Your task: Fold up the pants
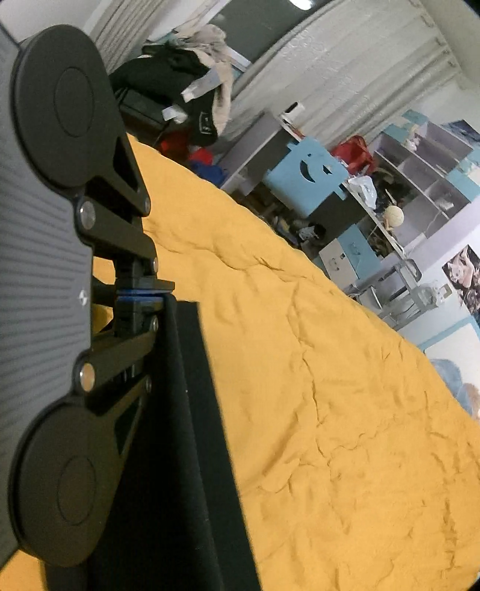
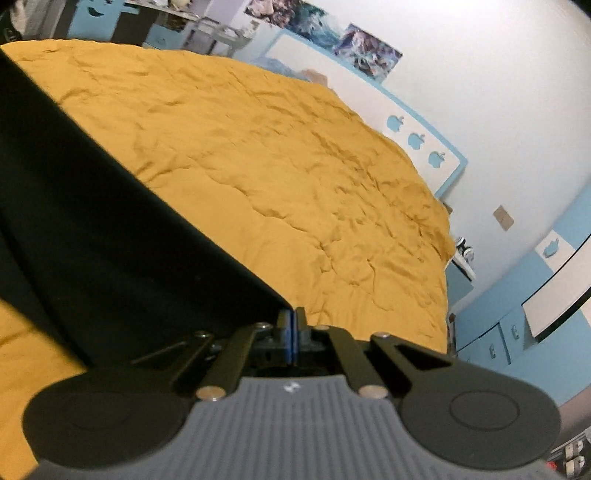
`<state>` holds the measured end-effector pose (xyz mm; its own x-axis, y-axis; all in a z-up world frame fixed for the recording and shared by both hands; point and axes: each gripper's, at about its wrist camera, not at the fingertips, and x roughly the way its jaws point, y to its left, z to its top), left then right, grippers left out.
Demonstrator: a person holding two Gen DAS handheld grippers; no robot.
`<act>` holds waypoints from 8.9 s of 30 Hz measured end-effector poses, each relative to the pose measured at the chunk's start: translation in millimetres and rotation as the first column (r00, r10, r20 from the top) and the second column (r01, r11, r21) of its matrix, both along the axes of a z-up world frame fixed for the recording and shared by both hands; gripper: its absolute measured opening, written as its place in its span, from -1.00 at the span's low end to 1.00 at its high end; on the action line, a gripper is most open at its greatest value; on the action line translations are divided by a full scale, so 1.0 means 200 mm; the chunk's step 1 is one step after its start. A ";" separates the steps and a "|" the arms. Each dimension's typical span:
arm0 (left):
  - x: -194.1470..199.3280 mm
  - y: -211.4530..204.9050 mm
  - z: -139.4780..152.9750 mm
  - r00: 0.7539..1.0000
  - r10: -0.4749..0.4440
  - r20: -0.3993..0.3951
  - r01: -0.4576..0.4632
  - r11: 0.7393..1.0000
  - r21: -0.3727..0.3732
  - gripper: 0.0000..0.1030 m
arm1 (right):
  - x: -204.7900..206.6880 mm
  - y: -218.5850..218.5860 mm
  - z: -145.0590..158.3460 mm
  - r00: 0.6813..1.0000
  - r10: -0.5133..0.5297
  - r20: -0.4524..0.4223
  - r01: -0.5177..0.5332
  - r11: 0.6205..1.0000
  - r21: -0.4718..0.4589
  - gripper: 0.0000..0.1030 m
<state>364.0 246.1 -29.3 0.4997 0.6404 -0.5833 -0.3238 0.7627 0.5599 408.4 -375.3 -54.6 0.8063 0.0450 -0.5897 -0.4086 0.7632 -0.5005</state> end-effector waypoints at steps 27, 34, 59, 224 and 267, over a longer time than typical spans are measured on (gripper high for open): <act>0.50 0.00 -0.50 0.981 -0.035 -0.192 0.043 0.998 0.038 -0.98 | 0.67 0.07 -0.60 0.969 -0.080 -0.236 0.092 0.995 0.041 -1.00; 0.53 -0.01 -0.51 0.979 -0.048 -0.199 0.055 0.998 0.027 -0.90 | 0.67 0.06 -0.60 0.968 -0.097 -0.230 0.116 0.991 0.070 -1.00; -0.09 -0.07 -0.28 0.997 -0.004 0.078 0.044 0.851 -0.524 -0.10 | 0.10 -0.68 -0.33 0.848 -0.366 -0.382 0.529 0.621 0.579 -0.19; -0.28 0.89 -0.41 0.772 0.610 0.176 -0.231 0.528 -0.817 -0.45 | 0.73 -0.51 -0.55 0.905 -0.284 -0.318 0.413 0.770 0.486 -0.20; -0.29 0.87 -0.39 0.767 0.614 0.188 -0.233 0.539 -0.810 -0.62 | 0.79 -0.73 -0.58 0.875 -0.060 -0.480 0.397 0.655 0.642 -0.98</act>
<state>306.3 419.2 -106.7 0.5828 0.3150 -0.7491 -0.7608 0.5354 -0.3668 566.3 -521.3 -169.7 0.5609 0.4251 -0.7104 -0.1925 0.9015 0.3875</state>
